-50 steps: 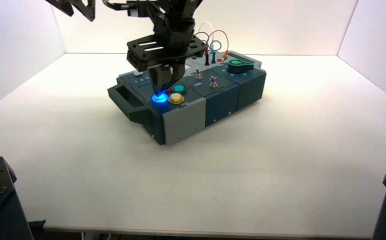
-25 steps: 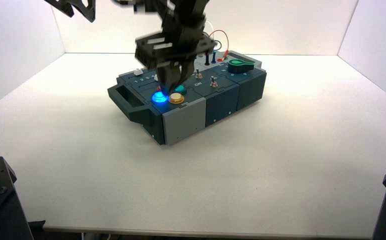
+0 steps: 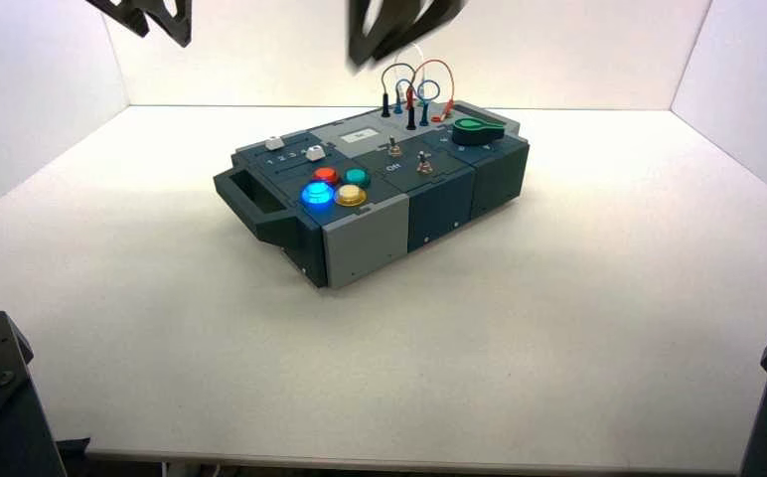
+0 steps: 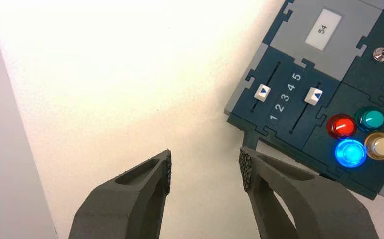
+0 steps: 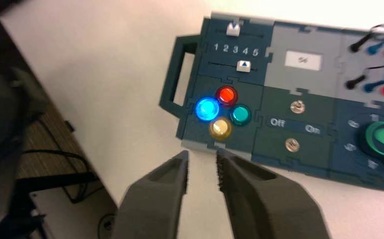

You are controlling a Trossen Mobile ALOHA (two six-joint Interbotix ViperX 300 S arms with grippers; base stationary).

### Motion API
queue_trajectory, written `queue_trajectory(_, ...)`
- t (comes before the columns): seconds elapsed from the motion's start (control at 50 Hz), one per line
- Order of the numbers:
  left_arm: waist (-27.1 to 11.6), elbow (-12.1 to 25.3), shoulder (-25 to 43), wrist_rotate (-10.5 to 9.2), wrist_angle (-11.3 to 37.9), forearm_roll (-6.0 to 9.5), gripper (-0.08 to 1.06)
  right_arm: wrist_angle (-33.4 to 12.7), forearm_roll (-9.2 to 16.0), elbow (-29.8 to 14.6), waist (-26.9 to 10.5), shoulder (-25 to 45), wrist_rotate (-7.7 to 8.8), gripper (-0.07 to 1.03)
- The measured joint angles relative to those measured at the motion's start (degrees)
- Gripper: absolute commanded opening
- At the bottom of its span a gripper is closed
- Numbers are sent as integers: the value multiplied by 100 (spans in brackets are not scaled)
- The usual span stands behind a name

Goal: Push the blue button with the right gripper.

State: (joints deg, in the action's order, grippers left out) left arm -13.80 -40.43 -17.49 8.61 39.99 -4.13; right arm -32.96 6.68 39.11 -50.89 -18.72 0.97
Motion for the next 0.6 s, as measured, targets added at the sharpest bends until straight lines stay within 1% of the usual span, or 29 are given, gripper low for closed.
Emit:
queue_trajectory(0.02, -18, 0, 9, 0, 9, 0, 71, -70, 0, 105, 0, -255, -9, 57)
queue_trajectory(0.04, -26, 0, 18, -9, 0, 0, 71, -79, 0, 123, 0, -308, -9, 62)
queue_trajectory(0.06, -26, 9, 26, 0, 0, 0, 71, -114, 0, 167, 9, -413, -18, 64)
queue_trajectory(0.08, -26, 0, 44, 0, 0, 9, 71, -185, 0, 272, 18, -677, -44, 68)
queue_trajectory(0.1, -26, 0, 44, 0, 0, 9, 71, -193, 0, 281, 18, -694, -44, 70)
queue_trajectory(0.12, -35, 0, 70, -9, 0, 9, 71, -246, 0, 352, 18, -853, -53, 72)
queue_trajectory(0.14, -35, 0, 88, 0, 0, 9, 71, -316, 0, 457, 44, -1063, -62, 73)
queue_trajectory(0.18, -35, 0, 97, -9, 0, 9, 71, -378, 0, 519, 53, -1195, -62, 73)
queue_trajectory(0.2, -53, 0, 114, 0, 0, 9, 71, -483, 0, 650, 97, -1406, -62, 73)
queue_trajectory(0.26, -88, 0, 123, 0, 0, 0, 71, -598, 0, 853, 193, -1731, -62, 73)
queue_trajectory(0.28, -88, 0, 123, 0, 0, 9, 71, -606, 0, 870, 211, -1767, -62, 73)
queue_trajectory(0.36, -141, 0, 132, 0, 0, 9, 71, -694, 0, 1213, 404, -2224, -62, 73)
queue_trajectory(0.38, -141, 0, 132, 0, 0, 9, 71, -694, 0, 1213, 404, -2224, -62, 73)
queue_trajectory(0.46, -158, 0, 149, 0, 0, 9, 71, -721, -9, 1547, 677, -2681, -62, 73)
queue_trajectory(0.48, -158, 0, 141, 0, 0, 9, 71, -721, -9, 1547, 677, -2681, -62, 73)
queue_trajectory(0.52, -167, 0, 141, 0, 0, 9, 71, -738, -9, 1731, 905, -2962, -62, 73)
queue_trajectory(0.6, -176, 0, 149, 0, 0, 9, 71, -765, -9, 1819, 1055, -3111, -62, 73)
